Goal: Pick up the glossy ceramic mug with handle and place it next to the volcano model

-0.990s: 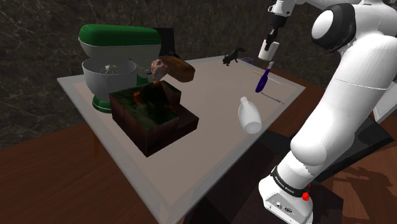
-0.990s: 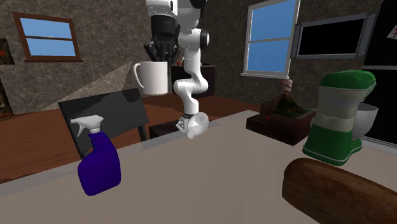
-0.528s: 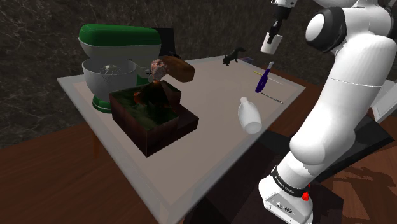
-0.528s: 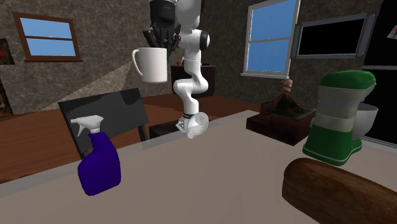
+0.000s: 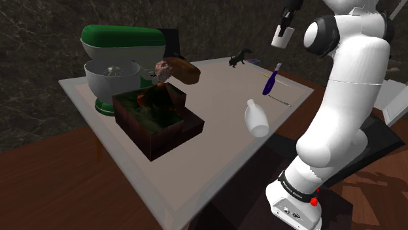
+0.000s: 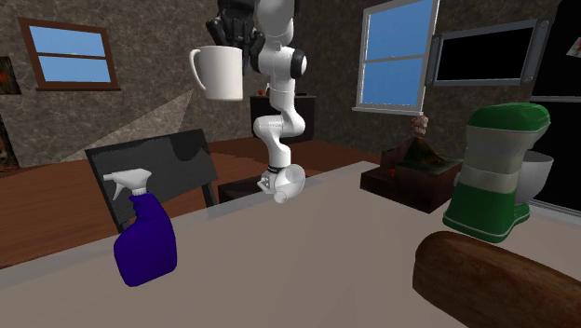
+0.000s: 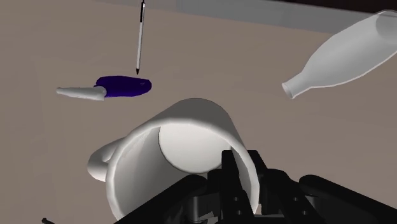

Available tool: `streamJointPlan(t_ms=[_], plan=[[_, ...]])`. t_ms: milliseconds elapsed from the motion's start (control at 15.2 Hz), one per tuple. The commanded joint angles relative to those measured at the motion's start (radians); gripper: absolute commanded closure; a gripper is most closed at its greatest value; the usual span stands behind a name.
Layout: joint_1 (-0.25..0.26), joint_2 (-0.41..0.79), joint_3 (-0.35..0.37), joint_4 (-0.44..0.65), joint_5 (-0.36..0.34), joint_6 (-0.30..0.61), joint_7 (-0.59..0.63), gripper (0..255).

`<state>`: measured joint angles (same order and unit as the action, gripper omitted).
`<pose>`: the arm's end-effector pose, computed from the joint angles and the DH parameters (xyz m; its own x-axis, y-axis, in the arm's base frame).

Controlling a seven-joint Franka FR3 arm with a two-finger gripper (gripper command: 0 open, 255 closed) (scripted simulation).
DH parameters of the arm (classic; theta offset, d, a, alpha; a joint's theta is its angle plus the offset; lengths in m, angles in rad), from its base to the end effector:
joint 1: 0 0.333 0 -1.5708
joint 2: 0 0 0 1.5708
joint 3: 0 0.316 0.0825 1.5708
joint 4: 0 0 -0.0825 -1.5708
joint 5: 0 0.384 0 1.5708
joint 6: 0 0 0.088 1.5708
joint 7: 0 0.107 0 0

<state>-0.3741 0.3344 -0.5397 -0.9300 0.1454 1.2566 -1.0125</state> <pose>0.4386 -0.4077 0.7107 0.9849 0.1728 -0.0109 0.1731 -0.9839 0.0444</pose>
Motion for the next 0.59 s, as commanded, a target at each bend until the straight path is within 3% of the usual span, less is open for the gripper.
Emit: streamJointPlan(t_ms=[0,198,528], plan=[[0.031,-0.032,0.004,-0.027,-0.019,-0.003,0.024,255],[0.138,-0.162,0.024,-0.197,-0.094,0.050,0.108,255],[0.252,-0.323,0.091,-0.385,-0.181,0.090,0.258,255]])
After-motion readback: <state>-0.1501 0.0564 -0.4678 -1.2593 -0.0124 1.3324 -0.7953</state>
